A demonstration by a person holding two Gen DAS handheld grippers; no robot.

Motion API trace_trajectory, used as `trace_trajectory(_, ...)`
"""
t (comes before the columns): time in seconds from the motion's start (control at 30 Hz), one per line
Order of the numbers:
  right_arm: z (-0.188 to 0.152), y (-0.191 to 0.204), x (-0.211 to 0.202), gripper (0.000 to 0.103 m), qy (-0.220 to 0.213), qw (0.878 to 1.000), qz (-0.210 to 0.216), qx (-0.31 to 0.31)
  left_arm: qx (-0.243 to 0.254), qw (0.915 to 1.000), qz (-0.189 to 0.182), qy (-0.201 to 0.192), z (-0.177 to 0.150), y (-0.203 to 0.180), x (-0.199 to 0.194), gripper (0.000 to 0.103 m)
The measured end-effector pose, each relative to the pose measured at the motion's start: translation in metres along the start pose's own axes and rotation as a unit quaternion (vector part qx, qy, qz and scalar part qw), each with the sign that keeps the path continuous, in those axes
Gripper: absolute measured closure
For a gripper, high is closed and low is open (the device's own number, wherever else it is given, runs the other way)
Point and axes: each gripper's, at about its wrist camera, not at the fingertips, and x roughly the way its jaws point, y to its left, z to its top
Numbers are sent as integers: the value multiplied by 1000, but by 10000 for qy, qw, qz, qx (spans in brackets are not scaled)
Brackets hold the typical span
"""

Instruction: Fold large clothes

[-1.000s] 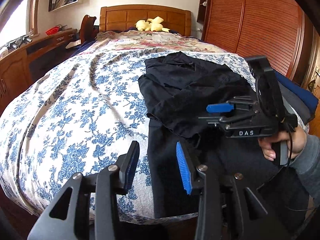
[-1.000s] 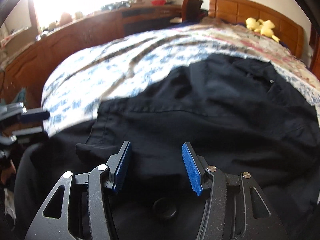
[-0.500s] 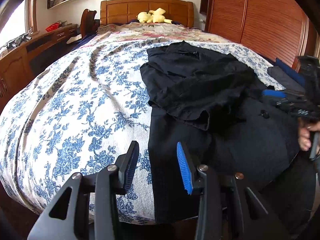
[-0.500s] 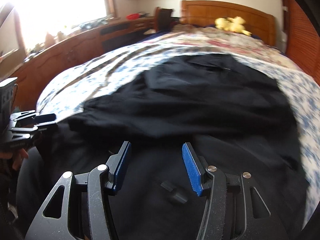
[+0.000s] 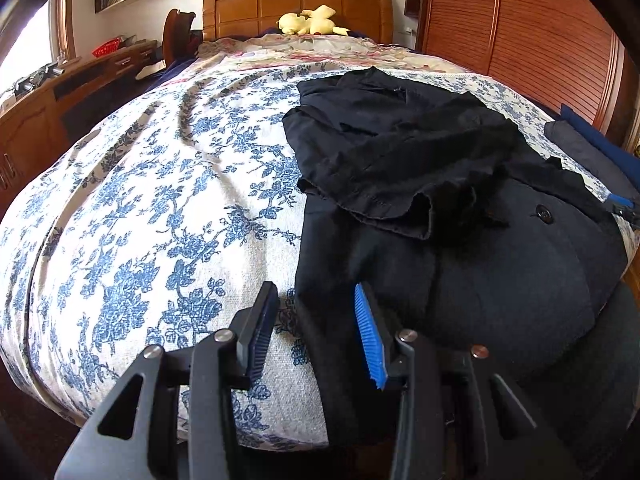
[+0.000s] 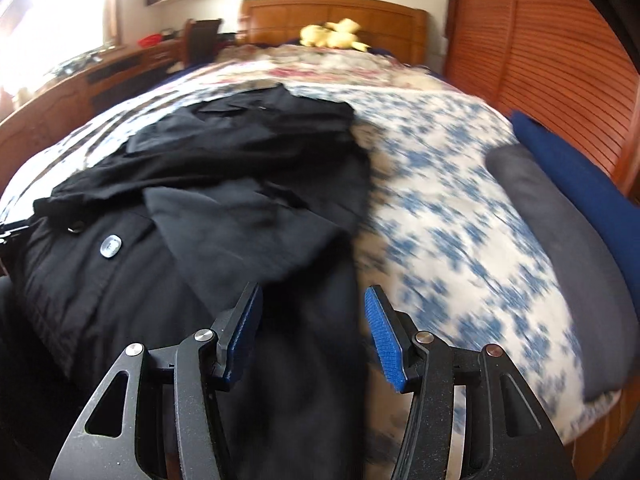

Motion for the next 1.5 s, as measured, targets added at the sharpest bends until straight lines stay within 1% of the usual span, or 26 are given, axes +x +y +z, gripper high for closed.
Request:
trace_trajectory(0.17,-19,-14,6,46,327,9993,81,167,-19,10000,21,-10,0,0,1,64)
trace_trajectory(0.23,-24,-15,7,45,368,9990,168,202,-33,10000,26,-16,-1,0,1,64)
trace_trajectory(0.37,-26,-13,8,45,387,9984,339,238,7,10000,38,-11,-2,-1,0,64)
trace_trajectory(0.5,-22,-4,13,44,466,9972,579,86,20,10000,13,28,-2,-1,0,64)
trace_trajectory(0.63,-19,7,9,54,414,9955,847,-19,105,9999,-12,80,-4,-3,-4,64)
trace_trajectory(0.67,-19,8,8,54,390,9954,880,-18,135,9999,-8,93,-5,-4,-5,64)
trace_trajectory(0.87,-21,11,9,54,402,9957,839,-42,352,9991,-66,207,-13,-9,-13,64)
trace_trajectory(1.03,-22,11,13,54,508,9951,842,-82,199,9993,-235,200,-20,-3,-18,64)
trace_trajectory(1.27,-21,12,15,53,562,9947,841,-162,178,9993,-275,196,-27,-4,-22,64)
trace_trajectory(1.3,-22,12,15,53,569,9947,846,-155,163,9992,-297,190,-28,-4,-23,65)
trace_trajectory(1.33,-22,12,15,53,568,9946,851,-151,151,9991,-334,191,-28,-4,-23,73)
trace_trajectory(1.37,-22,12,16,53,564,9947,851,-145,125,9990,-391,192,-28,-3,-23,78)
trace_trajectory(1.4,-22,12,16,54,563,9947,846,-148,75,9986,-477,194,-28,-3,-24,87)
trace_trajectory(1.43,-22,12,15,56,554,9947,854,-153,35,9983,-549,185,-28,-3,-25,92)
trace_trajectory(1.47,-21,12,15,60,534,9948,851,-157,32,9984,-542,170,-27,-4,-26,94)
trace_trajectory(1.5,-20,10,14,72,496,9950,859,-122,33,9985,-529,141,-25,-5,-27,98)
